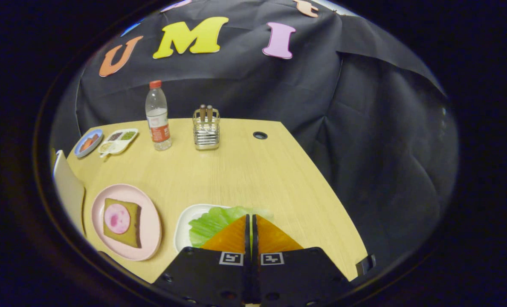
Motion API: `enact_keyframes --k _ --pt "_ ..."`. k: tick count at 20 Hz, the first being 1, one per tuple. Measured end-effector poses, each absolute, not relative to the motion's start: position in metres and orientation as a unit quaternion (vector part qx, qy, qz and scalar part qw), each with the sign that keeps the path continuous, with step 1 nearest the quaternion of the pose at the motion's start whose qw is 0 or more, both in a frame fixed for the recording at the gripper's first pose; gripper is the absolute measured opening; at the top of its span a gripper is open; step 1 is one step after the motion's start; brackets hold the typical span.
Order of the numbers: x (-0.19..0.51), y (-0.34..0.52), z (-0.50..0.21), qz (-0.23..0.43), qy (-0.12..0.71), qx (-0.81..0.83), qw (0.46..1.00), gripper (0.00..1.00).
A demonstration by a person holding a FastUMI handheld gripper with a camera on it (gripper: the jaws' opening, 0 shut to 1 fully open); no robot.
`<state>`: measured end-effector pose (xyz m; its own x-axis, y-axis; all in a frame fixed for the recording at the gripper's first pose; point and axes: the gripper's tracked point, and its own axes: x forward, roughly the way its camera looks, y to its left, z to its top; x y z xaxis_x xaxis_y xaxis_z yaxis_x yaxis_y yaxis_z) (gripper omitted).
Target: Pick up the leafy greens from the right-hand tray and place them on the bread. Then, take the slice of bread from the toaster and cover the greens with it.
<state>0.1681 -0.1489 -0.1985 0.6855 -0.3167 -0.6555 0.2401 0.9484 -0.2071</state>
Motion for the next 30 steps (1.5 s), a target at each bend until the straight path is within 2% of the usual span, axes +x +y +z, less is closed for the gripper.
enact_keyframes --k 3,10,13,17,23,30 --pt "0.166 -0.142 -0.192 -0.146 0.355 -0.052 0.922 0.0" --pt "0.169 -0.179 -0.253 -0.164 0.409 0.011 0.898 0.02" --pt "0.176 -0.185 -0.264 -0.163 0.413 0.019 0.896 0.5" --pt "0.19 -0.184 -0.275 -0.154 0.417 0.025 0.896 0.79" --pt "0.196 -0.191 -0.298 -0.168 0.438 0.03 0.882 0.78" --pt "0.204 -0.178 -0.295 -0.144 0.434 0.021 0.889 0.15"
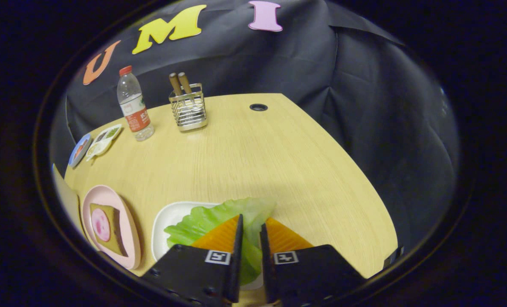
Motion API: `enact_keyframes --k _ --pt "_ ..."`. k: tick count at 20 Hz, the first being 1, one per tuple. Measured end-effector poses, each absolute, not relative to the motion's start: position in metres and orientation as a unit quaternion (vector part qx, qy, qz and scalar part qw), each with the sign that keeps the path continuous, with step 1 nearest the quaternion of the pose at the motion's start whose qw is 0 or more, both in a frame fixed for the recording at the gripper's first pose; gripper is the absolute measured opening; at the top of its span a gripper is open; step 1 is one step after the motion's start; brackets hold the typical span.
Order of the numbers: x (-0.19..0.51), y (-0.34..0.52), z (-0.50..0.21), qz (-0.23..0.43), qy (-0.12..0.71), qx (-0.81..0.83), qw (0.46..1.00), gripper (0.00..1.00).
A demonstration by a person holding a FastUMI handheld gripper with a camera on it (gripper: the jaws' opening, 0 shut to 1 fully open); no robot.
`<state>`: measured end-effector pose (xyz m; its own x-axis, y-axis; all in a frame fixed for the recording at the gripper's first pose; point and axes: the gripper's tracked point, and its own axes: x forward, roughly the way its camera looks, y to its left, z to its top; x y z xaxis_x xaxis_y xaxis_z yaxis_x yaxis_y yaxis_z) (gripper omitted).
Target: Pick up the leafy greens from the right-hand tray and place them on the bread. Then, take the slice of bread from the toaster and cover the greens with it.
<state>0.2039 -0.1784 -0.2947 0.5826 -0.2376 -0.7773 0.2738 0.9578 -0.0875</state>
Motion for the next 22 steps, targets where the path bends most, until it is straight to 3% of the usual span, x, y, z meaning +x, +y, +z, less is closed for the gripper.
enact_keyframes --k 1,4,22 --pt "0.205 -0.178 -0.294 -0.142 0.434 0.019 0.889 0.05" --pt "0.203 -0.18 -0.292 -0.146 0.434 -0.003 0.889 0.0" --pt "0.143 -0.095 -0.153 -0.117 0.303 -0.032 0.945 0.0"
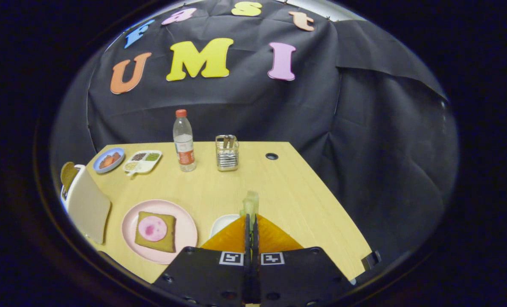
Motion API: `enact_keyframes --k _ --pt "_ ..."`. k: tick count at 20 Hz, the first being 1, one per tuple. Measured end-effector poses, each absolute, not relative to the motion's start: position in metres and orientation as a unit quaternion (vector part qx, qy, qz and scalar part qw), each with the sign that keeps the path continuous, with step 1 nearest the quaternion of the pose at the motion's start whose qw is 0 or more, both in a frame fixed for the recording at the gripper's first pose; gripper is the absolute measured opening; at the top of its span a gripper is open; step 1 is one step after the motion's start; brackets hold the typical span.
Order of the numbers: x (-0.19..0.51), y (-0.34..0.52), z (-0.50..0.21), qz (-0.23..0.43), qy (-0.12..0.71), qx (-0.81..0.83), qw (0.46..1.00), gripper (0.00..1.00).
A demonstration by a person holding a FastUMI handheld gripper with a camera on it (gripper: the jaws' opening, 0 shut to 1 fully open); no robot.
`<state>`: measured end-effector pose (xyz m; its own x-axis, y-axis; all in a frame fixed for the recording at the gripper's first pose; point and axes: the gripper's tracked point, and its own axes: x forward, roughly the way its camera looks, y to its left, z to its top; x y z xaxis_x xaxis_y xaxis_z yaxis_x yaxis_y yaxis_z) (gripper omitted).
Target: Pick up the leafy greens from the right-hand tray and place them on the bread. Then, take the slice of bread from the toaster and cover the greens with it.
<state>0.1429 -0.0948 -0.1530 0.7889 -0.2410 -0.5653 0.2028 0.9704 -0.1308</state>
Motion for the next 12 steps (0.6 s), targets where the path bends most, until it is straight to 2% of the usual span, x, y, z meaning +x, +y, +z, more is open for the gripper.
enact_keyframes --k 12 --pt "0.122 0.019 -0.131 -0.063 0.276 -0.047 0.958 0.0"
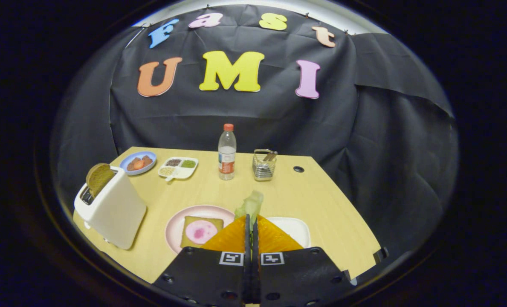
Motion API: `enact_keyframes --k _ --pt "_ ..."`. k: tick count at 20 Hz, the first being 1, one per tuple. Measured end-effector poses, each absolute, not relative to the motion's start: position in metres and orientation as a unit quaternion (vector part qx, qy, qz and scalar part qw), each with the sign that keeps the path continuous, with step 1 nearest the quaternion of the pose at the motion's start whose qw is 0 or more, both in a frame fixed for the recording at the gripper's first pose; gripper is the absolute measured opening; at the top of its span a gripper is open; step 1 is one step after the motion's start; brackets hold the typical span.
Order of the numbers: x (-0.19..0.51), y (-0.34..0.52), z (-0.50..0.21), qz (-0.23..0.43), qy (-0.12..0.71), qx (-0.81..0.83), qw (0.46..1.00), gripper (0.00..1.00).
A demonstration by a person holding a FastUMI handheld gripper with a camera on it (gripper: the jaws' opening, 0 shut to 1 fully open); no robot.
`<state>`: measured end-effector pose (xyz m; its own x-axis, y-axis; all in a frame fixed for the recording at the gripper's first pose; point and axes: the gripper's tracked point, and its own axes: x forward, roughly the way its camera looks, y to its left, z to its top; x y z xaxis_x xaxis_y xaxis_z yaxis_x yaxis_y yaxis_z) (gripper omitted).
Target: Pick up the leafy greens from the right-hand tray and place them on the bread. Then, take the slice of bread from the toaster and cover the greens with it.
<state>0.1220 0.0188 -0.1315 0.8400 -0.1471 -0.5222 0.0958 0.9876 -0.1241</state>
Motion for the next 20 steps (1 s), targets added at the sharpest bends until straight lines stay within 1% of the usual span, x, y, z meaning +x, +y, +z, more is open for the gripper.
enact_keyframes --k 11,15,20 --pt "0.134 0.149 -0.165 0.025 0.289 -0.056 0.955 0.0" --pt "0.143 0.163 -0.184 0.04 0.302 -0.052 0.951 0.0" --pt "0.162 0.147 -0.205 0.038 0.316 -0.04 0.947 0.0"
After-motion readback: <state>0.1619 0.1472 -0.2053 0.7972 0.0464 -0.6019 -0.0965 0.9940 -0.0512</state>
